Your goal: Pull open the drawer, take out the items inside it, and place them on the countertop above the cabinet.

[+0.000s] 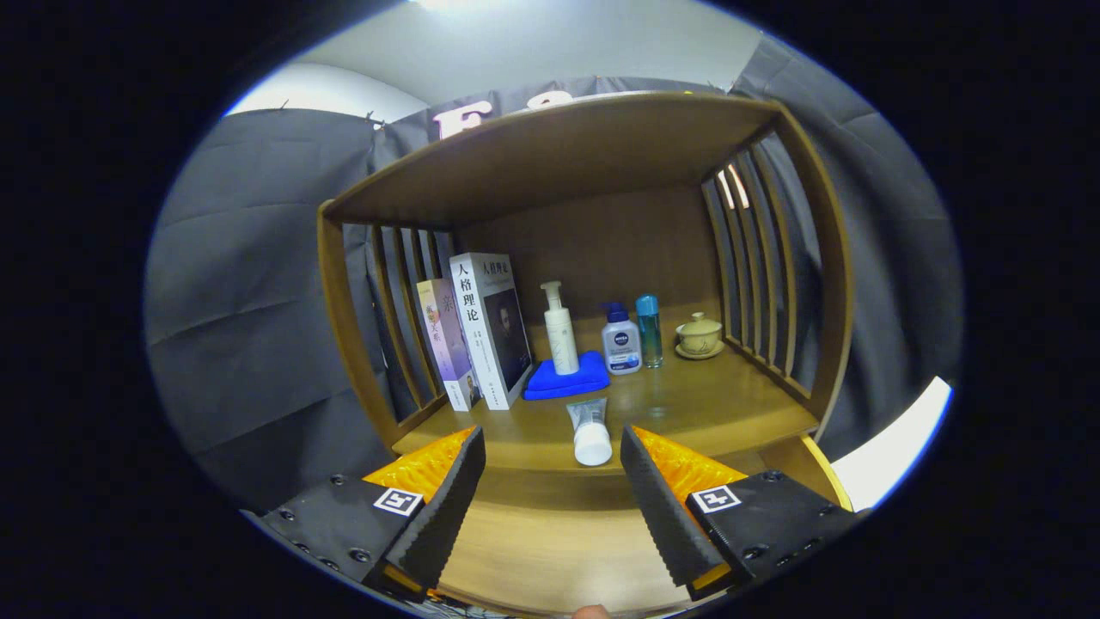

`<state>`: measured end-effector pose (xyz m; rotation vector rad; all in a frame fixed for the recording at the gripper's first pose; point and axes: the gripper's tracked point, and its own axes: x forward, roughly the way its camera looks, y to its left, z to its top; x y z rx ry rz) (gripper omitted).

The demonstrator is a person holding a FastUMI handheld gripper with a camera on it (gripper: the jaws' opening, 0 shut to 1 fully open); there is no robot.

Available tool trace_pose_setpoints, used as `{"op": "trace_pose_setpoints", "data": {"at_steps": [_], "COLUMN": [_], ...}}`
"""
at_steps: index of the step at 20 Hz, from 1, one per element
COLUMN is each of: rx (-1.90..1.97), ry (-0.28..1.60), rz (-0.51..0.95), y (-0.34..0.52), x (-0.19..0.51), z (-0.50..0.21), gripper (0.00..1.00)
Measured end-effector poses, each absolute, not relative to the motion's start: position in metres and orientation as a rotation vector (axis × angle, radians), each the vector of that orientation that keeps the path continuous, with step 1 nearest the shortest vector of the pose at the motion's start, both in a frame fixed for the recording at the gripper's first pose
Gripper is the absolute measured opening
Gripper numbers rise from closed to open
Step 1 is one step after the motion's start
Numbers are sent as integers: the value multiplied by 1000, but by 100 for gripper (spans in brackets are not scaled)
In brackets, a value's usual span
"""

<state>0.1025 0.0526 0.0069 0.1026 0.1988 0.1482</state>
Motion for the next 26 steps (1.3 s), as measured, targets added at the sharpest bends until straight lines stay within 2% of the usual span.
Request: {"op": "trace_pose_setpoints", "data": {"at_steps": [13, 22, 26], "rx": [37, -4, -24], "ry": [58, 25, 74], "rz": [84, 78, 78], "y": [63, 66, 67], "x": [-7, -46, -53], "z": [-42, -74, -106], "gripper": [98, 98, 98]}}
